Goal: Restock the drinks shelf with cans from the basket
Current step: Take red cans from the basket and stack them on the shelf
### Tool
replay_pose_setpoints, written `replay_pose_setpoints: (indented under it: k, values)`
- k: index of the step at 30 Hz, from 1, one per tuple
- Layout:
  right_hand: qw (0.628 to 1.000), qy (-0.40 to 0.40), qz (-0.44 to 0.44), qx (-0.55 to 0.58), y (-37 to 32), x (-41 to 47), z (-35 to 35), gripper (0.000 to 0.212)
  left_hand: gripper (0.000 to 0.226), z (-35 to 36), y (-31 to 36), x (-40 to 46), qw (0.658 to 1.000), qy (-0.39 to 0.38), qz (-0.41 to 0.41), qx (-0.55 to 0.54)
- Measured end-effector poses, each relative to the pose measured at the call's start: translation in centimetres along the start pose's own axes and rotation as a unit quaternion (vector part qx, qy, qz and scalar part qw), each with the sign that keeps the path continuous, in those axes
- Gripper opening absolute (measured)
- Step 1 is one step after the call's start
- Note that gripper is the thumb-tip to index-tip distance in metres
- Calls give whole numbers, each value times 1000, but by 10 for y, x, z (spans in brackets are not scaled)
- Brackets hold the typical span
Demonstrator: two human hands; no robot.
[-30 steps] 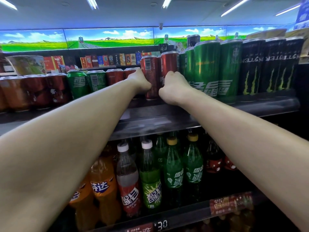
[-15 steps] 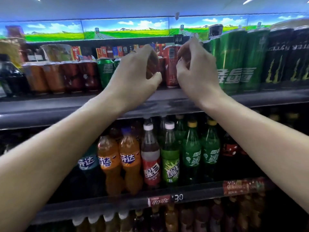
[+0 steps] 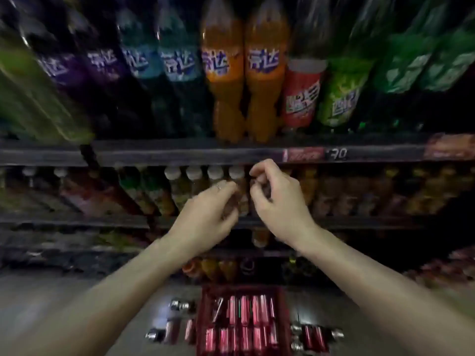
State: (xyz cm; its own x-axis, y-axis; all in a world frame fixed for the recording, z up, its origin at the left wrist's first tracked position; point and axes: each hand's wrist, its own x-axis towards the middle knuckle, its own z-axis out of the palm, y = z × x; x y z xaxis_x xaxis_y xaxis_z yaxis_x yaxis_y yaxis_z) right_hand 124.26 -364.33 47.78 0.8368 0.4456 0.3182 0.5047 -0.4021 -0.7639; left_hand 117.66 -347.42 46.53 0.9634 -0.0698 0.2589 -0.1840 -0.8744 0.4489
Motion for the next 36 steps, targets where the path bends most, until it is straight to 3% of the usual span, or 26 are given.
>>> replay_pose_setpoints:
  k: [4,10,15,18,22,27,31,36]
  values:
    - [986,-98,123,-51,83,-57,78,16,13,77,-53,-54,990,-83,-104,-42]
    - [928,-210,301,-66,208,-149,182,18,23,213,-131,-132,944,-210,-238,-90]
    - [870,-254,421,-46,329,-223,279,15,29,356,-205,-204,891,-306,-319,-105]
    - [839,-276,467,-48,402,-264,340,29,39,441,-250,-243,864,-330,-359,-124]
    - [819,-265,505,-58,498,-306,414,49,49,543,-302,-275,842,-320,-396,-177]
    - [813,-204,538,-89,599,-345,479,77,68,662,-366,-293,818,-331,-441,-160]
    - [815,-174,535,-137,660,-366,510,72,103,732,-394,-293,805,-328,-473,-146]
    - [835,-89,522,-150,704,-376,532,72,114,789,-422,-291,794,-316,-501,-136]
